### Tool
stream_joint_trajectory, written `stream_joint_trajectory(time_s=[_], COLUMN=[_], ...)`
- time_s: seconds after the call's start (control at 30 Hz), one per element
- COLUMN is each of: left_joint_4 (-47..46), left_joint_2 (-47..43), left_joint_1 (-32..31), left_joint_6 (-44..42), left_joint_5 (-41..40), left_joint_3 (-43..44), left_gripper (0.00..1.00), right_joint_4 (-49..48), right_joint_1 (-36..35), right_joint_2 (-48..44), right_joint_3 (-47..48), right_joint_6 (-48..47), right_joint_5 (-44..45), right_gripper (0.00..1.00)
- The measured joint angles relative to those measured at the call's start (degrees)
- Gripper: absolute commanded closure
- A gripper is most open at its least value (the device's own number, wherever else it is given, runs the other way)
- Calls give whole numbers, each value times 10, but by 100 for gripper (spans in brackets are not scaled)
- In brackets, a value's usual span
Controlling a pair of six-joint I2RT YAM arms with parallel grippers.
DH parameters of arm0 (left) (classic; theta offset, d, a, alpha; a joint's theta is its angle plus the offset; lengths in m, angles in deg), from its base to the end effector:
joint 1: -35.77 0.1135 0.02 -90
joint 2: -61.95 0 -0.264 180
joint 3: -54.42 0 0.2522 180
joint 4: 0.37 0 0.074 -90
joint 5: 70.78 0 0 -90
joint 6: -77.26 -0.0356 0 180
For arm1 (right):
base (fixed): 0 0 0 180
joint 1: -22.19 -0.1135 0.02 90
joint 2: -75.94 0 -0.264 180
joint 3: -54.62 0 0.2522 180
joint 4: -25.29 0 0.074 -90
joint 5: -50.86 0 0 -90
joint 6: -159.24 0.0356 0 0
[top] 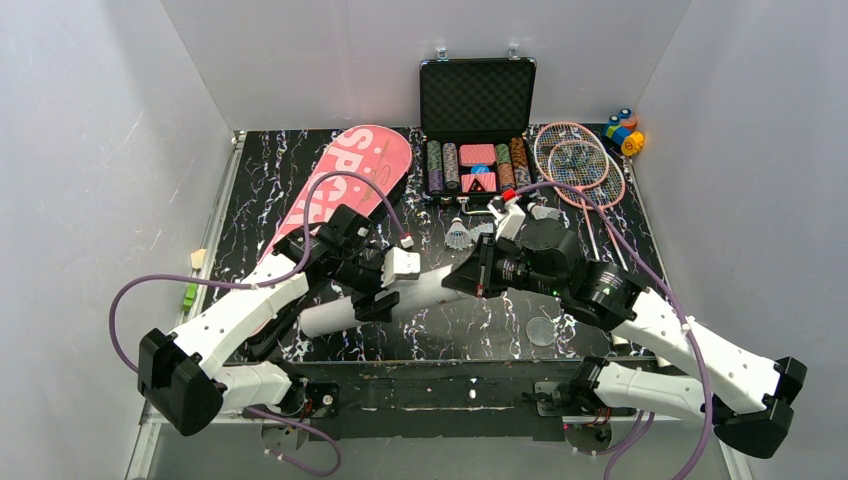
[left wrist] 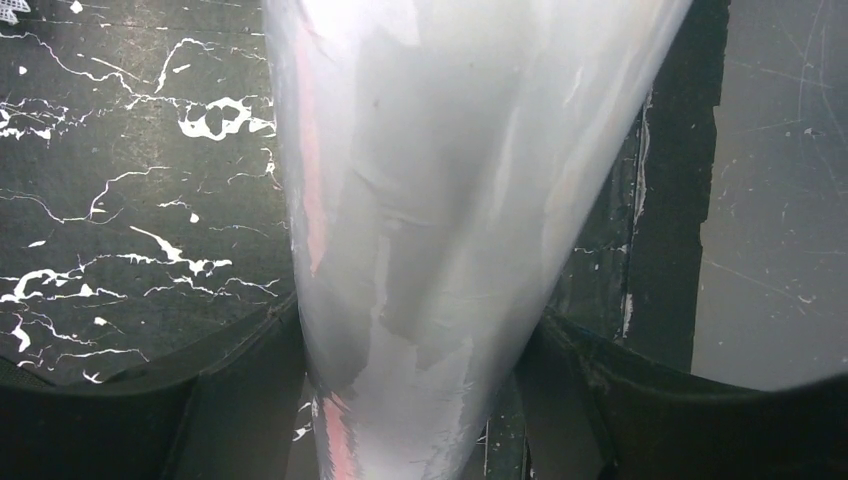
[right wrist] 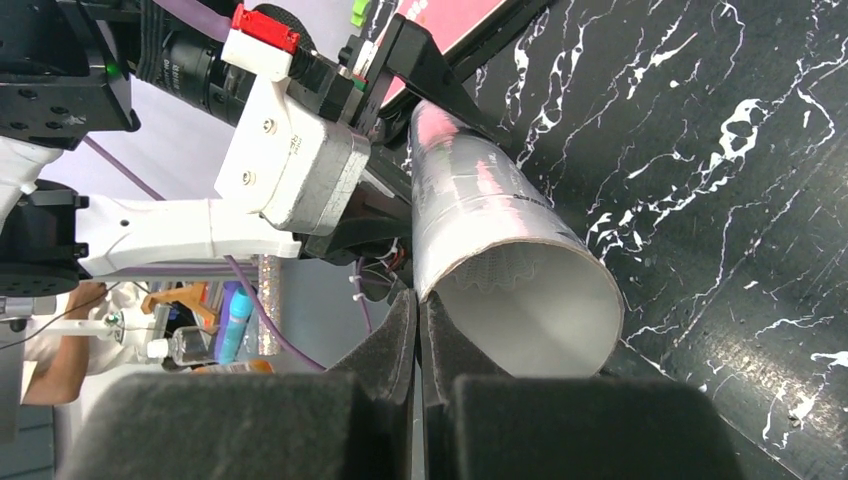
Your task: Pack up the badminton gear
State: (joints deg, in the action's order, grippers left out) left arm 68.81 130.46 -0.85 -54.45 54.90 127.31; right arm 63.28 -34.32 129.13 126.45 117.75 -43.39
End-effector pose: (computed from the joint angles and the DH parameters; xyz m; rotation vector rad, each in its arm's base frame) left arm 0.1630 -0.1470 0.2853 1.7653 1.8746 -0.8003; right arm 0.1104 0.1717 0.3692 -0.2049 2.1258 1.2487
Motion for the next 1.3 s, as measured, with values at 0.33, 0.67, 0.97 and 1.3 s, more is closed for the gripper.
stream_joint_trajectory(time_s=[0.33,0.67,0.97,1.3], left_joint_4=[61,122,175,216], left_joint_2=[-26,-104,-176,-231], left_joint_1=[-3,-3,-2,-2], left_joint_6=[24,23,12,9], left_joint_5=[-38,-119,-208,-252], left_joint_3=[82,76,75,52], left_gripper=[64,71,73,79], right_joint_4=[35,161,158,69], right_joint_1=[-1,18,272,250], right_joint_2=[-17,-44,100,360], right_joint_3=[61,208,150,148], right_joint_6=[-13,-37,-5,68], right_joint_5=[50,176,37,-16], right_gripper=[47,19,14,19])
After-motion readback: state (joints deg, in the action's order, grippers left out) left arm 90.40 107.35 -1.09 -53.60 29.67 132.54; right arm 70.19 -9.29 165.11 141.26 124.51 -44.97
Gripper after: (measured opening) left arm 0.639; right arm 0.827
